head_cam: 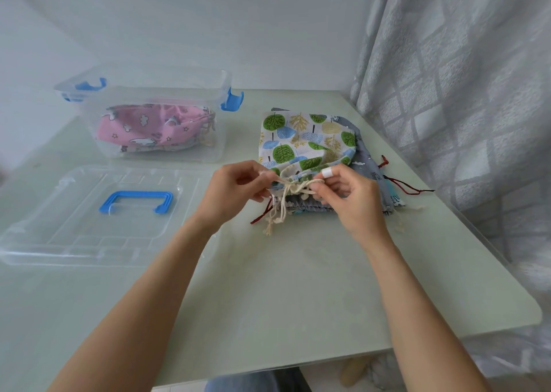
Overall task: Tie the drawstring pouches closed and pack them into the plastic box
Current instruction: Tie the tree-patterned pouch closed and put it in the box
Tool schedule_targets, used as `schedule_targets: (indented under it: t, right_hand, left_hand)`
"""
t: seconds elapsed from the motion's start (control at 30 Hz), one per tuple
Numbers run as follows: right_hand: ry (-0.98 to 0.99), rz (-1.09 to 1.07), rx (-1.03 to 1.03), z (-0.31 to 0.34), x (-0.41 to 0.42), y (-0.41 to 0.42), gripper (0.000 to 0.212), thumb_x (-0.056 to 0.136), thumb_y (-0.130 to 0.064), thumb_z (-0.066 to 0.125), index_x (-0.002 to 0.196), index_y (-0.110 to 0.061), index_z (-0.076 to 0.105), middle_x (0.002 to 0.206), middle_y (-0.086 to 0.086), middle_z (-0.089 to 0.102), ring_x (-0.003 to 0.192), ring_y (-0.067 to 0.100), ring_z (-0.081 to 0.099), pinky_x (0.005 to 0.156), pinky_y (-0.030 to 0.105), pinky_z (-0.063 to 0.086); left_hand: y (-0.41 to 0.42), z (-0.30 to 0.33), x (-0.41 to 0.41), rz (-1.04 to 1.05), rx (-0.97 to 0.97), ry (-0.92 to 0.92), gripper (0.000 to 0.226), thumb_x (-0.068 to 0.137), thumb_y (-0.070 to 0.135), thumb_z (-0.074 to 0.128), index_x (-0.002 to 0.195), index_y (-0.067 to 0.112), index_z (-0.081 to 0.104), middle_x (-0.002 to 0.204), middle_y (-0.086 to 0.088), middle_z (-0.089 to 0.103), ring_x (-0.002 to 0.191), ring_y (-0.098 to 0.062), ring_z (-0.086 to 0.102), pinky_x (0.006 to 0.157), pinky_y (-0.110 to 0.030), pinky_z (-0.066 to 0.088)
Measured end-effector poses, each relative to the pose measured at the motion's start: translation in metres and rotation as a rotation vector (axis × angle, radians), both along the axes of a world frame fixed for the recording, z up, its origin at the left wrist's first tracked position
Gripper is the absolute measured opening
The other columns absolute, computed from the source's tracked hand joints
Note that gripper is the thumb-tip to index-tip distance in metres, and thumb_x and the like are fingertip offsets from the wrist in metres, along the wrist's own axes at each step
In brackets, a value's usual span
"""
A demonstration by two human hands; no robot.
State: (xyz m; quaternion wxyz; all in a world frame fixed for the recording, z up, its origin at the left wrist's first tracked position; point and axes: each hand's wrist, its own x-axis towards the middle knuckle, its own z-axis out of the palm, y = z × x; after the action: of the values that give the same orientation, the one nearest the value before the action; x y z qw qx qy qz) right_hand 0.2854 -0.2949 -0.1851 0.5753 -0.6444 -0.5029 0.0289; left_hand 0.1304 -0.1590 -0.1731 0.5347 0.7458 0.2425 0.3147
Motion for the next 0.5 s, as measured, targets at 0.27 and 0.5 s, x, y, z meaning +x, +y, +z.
schedule_targets:
  t: [0.27,0.5]
  right_hand:
    - [0.164,0.063,-0.093,-0.005,0.013,-0.004,0.011,0.076,-0.001,0.073,0.074,0.002,0.062,0.069,0.019,0.067,0.053,0.013,0.065,0.056,0.023,0.055]
    - [0.141,0.061,-0.195,-0.011,0.019,-0.012,0.016,0.078,-0.005,0.072,0.070,-0.013,0.060,0.069,0.014,0.067,0.054,0.010,0.064,0.055,0.023,0.054]
  left_hand:
    - [0.010,-0.008,-0.004,0.194,0.287,0.140,0.025,0.091,0.027,0.058,0.072,0.014,0.068,0.061,0.001,0.065,0.047,0.002,0.055,0.054,-0.016,0.040]
    - [0.017,-0.020,-0.006,0.136,0.506,0.277,0.024,0.088,0.036,0.059,0.072,0.020,0.069,0.055,0.020,0.057,0.056,-0.002,0.055,0.059,-0.025,0.041]
